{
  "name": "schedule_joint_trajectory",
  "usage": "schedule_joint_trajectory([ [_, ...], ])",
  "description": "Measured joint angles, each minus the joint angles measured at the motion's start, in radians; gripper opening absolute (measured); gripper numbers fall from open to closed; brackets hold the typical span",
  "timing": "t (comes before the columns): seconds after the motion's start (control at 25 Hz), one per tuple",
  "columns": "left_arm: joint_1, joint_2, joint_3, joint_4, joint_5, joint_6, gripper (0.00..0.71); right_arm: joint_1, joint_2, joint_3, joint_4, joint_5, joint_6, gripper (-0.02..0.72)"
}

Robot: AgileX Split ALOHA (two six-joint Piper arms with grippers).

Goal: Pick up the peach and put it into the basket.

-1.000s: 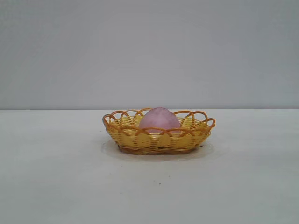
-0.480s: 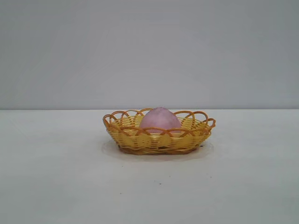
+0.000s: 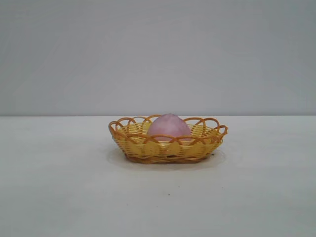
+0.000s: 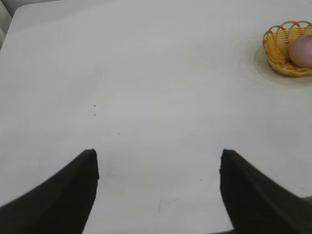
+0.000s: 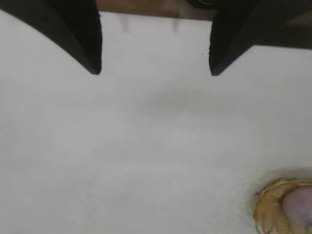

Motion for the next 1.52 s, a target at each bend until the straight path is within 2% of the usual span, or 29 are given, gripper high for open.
schedule_joint_trajectory([
  [0.48,0.000,0.000,0.000,0.000,0.000,0.000,0.515,0.021,-0.263,0.000,0.002,0.002,0.000,0.406],
  [1.52,0.000,0.000,0.000,0.000,0.000,0.000,0.515,0.049,-0.275,0.000,0.004,0.007,0.000,0.406],
])
